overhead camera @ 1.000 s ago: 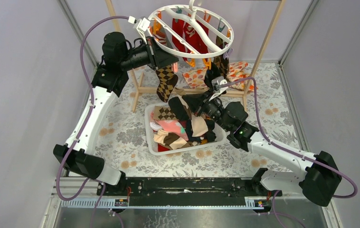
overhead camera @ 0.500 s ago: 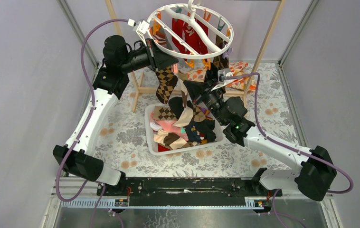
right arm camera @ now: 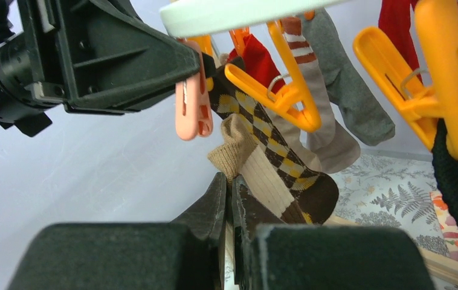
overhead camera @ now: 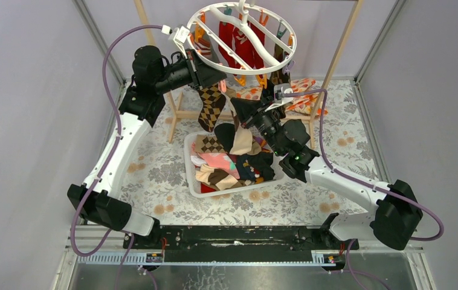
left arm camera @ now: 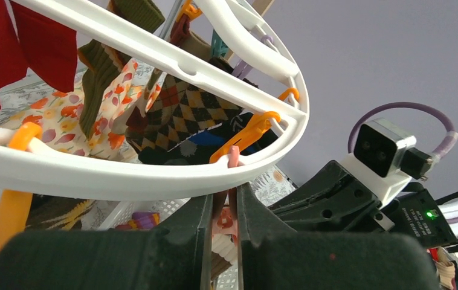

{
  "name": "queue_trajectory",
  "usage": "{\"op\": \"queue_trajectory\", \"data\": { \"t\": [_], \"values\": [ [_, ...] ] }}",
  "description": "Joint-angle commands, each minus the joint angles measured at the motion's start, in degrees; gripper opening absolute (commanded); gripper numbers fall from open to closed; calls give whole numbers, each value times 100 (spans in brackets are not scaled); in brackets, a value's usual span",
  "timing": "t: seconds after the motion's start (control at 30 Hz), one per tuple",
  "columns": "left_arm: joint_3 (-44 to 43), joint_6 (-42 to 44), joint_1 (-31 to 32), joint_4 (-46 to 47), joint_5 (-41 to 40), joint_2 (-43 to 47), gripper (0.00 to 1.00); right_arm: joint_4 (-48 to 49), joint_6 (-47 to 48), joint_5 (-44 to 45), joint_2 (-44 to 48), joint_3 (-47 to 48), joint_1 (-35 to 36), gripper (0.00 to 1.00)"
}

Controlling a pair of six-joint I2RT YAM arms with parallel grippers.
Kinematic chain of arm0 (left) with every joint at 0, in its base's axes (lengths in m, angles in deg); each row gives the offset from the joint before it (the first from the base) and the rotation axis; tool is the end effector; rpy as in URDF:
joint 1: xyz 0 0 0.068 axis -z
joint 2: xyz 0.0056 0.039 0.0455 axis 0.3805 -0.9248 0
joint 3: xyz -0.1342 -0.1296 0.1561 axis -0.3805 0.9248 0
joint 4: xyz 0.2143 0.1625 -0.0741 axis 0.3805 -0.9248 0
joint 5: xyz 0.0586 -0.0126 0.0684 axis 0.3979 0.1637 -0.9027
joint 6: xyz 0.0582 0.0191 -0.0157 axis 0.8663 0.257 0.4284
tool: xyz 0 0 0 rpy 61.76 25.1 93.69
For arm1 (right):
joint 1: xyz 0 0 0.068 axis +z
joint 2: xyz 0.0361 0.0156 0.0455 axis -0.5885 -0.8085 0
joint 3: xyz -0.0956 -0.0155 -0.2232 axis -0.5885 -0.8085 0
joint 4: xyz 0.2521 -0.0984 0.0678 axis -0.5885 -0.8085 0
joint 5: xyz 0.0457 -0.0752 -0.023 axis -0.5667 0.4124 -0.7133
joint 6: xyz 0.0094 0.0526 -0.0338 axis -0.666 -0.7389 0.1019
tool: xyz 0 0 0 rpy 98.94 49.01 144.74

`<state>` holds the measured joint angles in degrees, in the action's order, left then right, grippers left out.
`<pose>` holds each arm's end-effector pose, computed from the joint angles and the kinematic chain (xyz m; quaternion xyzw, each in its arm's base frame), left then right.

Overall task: Clip the socks to the hanger
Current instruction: Clamp the sock onto the hanger.

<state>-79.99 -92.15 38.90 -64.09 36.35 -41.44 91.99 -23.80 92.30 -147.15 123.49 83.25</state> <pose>0.3294 -0.1315 0.4493 0.1559 0.6900 -0.5035 0.4961 0.2339 0.2393 0.3443 -0.0510 0.5467 0.4210 0.7220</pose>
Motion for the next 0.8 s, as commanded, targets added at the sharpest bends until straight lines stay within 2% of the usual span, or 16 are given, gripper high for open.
{"op": "queue_trajectory", "data": {
  "t": [0.0,0.53,0.77],
  "values": [
    [-39,85,89,-216,-284,138,0,508,-78,6,-52,378,29,0],
    [-82,129,120,-285,-509,117,0,482,-44,-90,-193,484,126,0],
    [-172,130,232,-783,-1372,148,0,343,472,463,-410,757,475,0]
  ]
}}
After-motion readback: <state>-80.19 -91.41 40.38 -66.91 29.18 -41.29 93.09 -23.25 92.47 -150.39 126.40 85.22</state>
